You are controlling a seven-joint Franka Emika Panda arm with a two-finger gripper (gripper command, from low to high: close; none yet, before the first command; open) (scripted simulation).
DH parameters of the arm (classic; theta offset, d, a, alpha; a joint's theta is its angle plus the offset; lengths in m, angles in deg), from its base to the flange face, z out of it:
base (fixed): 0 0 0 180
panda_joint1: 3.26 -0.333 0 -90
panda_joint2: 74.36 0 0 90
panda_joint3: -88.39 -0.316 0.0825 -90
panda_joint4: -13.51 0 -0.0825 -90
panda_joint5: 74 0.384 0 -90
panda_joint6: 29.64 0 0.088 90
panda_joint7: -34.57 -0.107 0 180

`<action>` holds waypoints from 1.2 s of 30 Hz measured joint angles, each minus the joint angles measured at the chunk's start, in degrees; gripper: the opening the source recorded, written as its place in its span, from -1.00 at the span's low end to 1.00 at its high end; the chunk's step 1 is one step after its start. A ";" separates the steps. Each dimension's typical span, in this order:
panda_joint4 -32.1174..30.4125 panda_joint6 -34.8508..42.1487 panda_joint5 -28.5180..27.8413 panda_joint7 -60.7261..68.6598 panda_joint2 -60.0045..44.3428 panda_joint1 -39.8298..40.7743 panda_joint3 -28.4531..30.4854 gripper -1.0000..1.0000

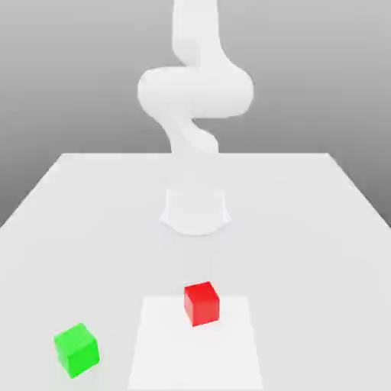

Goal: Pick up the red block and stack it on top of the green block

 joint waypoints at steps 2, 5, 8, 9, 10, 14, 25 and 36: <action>-3.31 -2.78 -0.10 1.64 -3.80 -0.62 0.48 0.00; -8.13 -6.83 -0.21 4.09 -9.39 -1.48 1.15 0.00; -12.95 -10.87 -0.34 6.53 -14.98 -2.35 1.82 0.00; -14.58 -12.23 -0.38 7.36 -16.88 -2.63 2.04 0.00; -16.22 -13.62 -0.42 8.21 -18.81 -2.91 2.25 0.00; -23.13 -19.50 -0.53 11.82 -27.14 -3.86 2.90 0.00; -28.23 -39.87 2.74 18.34 -52.98 -3.12 0.82 -1.00; -29.23 -33.88 0.87 17.00 -46.02 -3.38 1.57 -1.00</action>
